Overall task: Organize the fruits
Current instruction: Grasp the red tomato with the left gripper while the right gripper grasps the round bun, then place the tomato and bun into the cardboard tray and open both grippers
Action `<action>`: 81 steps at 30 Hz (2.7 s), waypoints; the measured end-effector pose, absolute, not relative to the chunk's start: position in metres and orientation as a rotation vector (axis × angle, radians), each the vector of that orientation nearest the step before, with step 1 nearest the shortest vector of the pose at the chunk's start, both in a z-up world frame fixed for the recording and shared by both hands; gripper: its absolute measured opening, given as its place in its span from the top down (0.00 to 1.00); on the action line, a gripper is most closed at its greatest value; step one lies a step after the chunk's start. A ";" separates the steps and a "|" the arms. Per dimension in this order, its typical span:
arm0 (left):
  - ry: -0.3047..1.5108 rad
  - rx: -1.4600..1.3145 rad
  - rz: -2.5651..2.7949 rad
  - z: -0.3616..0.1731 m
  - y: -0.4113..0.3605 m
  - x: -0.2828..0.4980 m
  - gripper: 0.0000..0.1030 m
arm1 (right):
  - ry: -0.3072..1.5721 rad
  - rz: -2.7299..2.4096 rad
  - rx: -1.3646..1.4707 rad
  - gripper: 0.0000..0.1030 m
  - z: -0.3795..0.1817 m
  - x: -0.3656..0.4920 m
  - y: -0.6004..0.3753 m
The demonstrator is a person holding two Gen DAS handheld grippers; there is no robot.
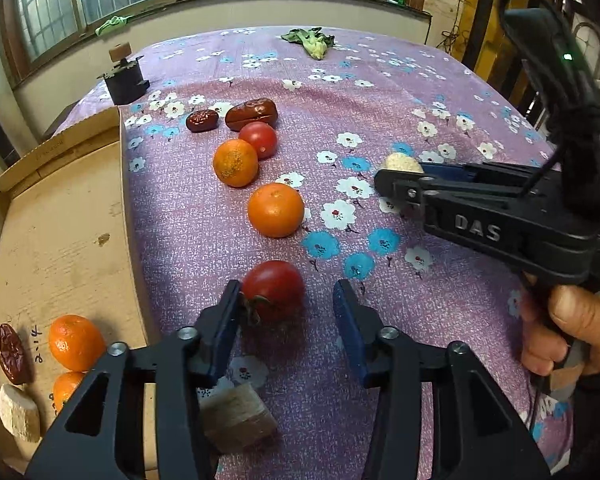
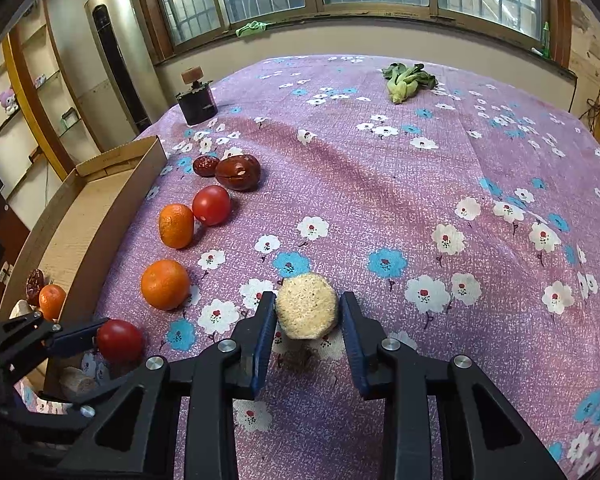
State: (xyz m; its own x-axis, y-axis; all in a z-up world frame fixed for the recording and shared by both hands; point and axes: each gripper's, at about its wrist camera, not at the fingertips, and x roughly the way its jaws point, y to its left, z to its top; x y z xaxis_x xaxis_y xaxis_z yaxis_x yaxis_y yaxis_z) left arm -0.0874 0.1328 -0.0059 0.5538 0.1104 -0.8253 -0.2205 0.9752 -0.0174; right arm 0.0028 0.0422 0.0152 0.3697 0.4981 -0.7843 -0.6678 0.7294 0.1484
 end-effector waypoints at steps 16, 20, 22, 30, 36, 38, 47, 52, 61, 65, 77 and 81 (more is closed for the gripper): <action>0.875 -0.195 0.190 0.027 0.127 -0.116 0.73 | 0.862 0.834 -0.109 0.69 0.060 -0.049 0.008; 0.855 -0.191 0.223 0.035 0.128 -0.126 0.73 | 0.856 0.854 -0.103 0.69 0.066 -0.063 0.005; 0.849 -0.188 0.233 0.037 0.129 -0.130 0.73 | 0.857 0.865 -0.097 0.69 0.068 -0.070 0.005; 0.831 -0.198 0.264 0.042 0.139 -0.145 0.73 | 0.867 0.895 -0.107 0.69 0.068 -0.088 0.011; 0.814 -0.215 0.288 0.046 0.149 -0.154 0.73 | 0.866 0.919 -0.122 0.69 0.070 -0.098 0.019; 0.811 -0.220 0.292 0.046 0.153 -0.156 0.73 | 0.863 0.926 -0.128 0.69 0.071 -0.101 0.022; 0.802 -0.245 0.308 0.046 0.165 -0.163 0.73 | 0.867 0.952 -0.151 0.69 0.072 -0.110 0.035; 0.796 -0.259 0.318 0.046 0.172 -0.168 0.73 | 0.865 0.966 -0.164 0.69 0.074 -0.115 0.042; 0.789 -0.283 0.346 0.045 0.188 -0.175 0.73 | 0.864 1.005 -0.186 0.69 0.076 -0.126 0.061; 0.783 -0.291 0.363 0.047 0.198 -0.180 0.73 | 0.864 1.027 -0.198 0.69 0.077 -0.130 0.071; 0.771 -0.344 0.486 0.051 0.259 -0.197 0.73 | 0.849 1.108 -0.235 0.69 0.082 -0.139 0.116; 0.775 -0.366 0.527 0.049 0.284 -0.199 0.73 | 0.868 1.123 -0.236 0.69 0.078 -0.135 0.139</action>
